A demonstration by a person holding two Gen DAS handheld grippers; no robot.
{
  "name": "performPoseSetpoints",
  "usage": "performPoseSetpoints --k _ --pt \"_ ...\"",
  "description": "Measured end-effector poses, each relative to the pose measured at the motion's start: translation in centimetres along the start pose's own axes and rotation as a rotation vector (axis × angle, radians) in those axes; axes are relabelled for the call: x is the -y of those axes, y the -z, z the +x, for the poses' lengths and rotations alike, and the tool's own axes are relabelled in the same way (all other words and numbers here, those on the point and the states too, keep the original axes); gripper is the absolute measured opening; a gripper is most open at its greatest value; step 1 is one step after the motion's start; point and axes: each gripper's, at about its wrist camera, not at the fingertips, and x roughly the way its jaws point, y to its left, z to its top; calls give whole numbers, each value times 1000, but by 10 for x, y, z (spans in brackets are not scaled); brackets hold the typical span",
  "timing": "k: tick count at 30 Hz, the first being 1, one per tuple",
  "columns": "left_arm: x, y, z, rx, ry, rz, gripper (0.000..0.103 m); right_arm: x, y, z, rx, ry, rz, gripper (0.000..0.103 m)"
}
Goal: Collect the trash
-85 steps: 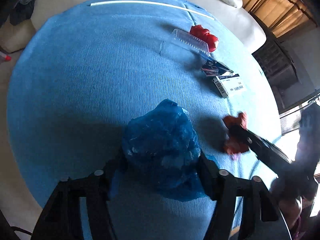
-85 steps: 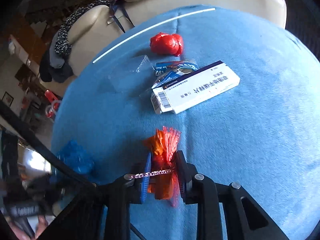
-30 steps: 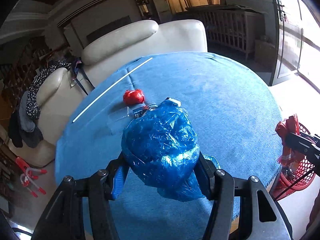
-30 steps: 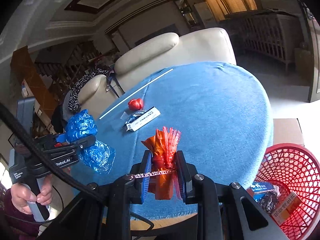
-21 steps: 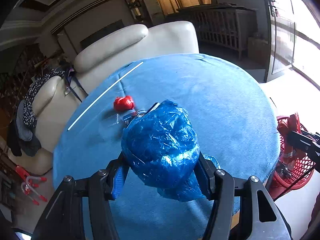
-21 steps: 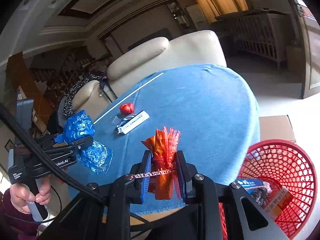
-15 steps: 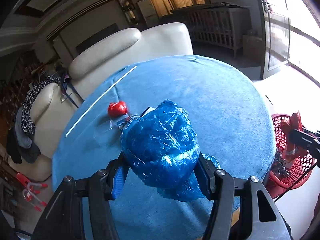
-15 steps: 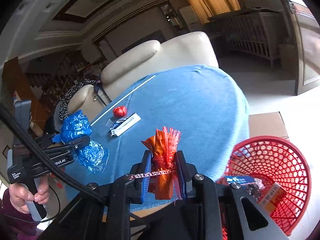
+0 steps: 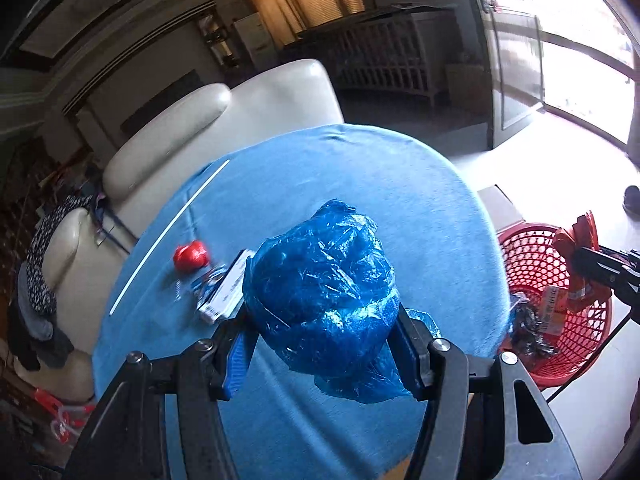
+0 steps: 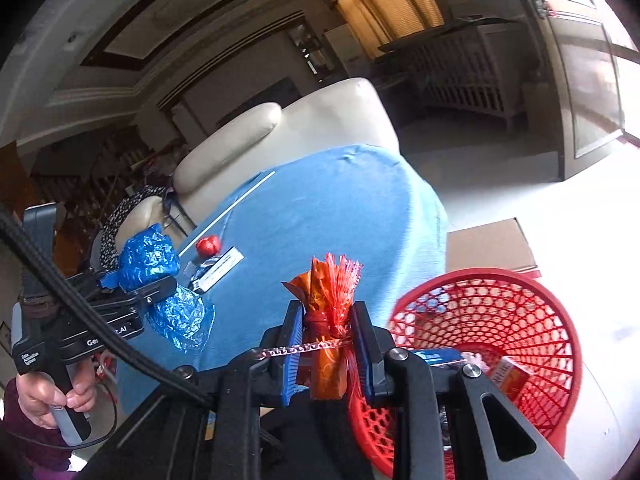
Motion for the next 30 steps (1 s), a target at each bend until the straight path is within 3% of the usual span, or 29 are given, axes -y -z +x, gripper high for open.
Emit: performPoseSetpoints --k 19,30 --pt "73 -30 16 7 113 144 62 61 -5 -24 49 96 110 26" --pt "105 -35 30 -26 223 192 62 92 -5 -30 49 130 181 26"
